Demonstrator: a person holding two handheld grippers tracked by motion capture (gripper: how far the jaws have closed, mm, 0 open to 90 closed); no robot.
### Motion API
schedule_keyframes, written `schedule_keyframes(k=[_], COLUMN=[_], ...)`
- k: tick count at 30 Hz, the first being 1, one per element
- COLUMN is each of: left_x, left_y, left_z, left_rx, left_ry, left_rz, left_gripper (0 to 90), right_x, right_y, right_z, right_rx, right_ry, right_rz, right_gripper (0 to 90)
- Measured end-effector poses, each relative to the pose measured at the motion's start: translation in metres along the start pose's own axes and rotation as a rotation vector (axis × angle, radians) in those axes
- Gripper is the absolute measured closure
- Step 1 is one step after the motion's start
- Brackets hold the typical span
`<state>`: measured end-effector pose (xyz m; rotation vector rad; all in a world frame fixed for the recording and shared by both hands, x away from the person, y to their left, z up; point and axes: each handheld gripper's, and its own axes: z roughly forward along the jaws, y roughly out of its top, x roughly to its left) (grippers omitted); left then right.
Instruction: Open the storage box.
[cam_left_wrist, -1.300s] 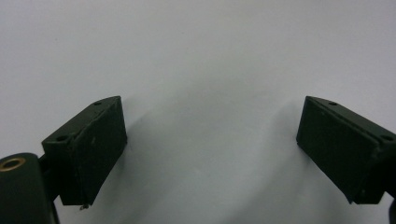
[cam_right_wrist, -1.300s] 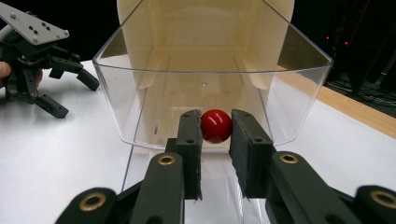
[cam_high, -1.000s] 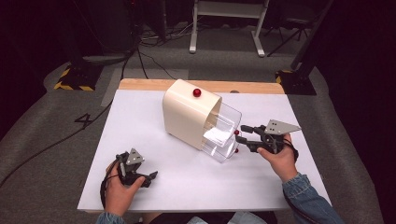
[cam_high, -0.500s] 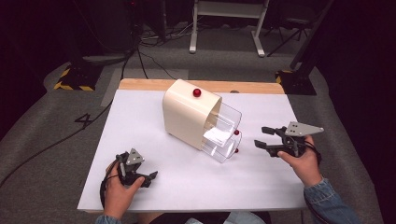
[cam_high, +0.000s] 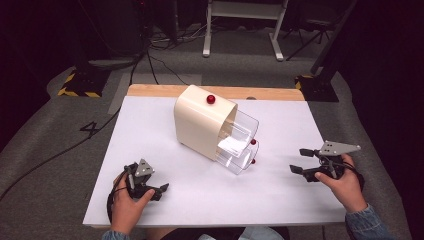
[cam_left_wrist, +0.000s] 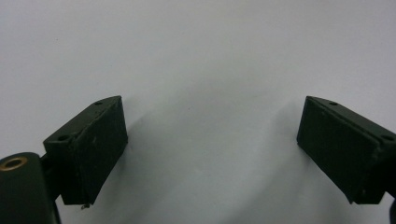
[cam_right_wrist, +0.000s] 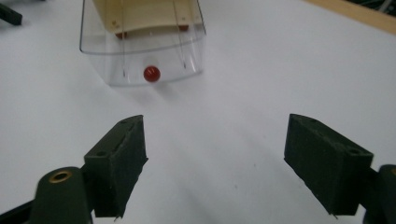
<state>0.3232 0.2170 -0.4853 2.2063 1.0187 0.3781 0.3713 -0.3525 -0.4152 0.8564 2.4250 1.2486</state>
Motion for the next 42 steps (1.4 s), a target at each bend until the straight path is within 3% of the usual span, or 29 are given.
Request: schedule_keyframes(k=[6, 10, 14, 22, 28, 42], left_x=[0.0, 0.001, 0.001, 0.001, 0.001, 0.0], left_y=[0.0, 0.0, 0.0, 0.0, 0.0, 0.0], left_z=[0.0, 0.0, 0.0, 0.0, 0.0, 0.0], left_rx=[0.001, 0.0, 0.0, 0.004, 0.004, 0.001], left_ry=[-0.002, -0.001, -0.001, -0.003, -0.003, -0.002], left_rz=[0.001, 0.002, 0.002, 0.002, 0.002, 0.002], left_gripper=[8.8, 8.8, 8.8, 8.8, 8.8, 8.7], right_x=[-0.003, -0.003, -0.004, 0.007, 0.013, 0.014], right_y=[-0.015, -0.03, -0.041, -0.064, -0.07, -0.074], right_z=[0.007, 0.013, 0.014, 0.013, 0.013, 0.013], right_rx=[0.073, 0.157, 0.181, 0.165, 0.149, 0.127], right_ry=[0.003, 0.01, 0.003, 0.006, -0.022, -0.029], right_rz=[0.001, -0.022, -0.016, -0.019, -0.03, -0.032], right_gripper=[18.4, 17.1, 17.1, 17.1, 15.0, 15.7])
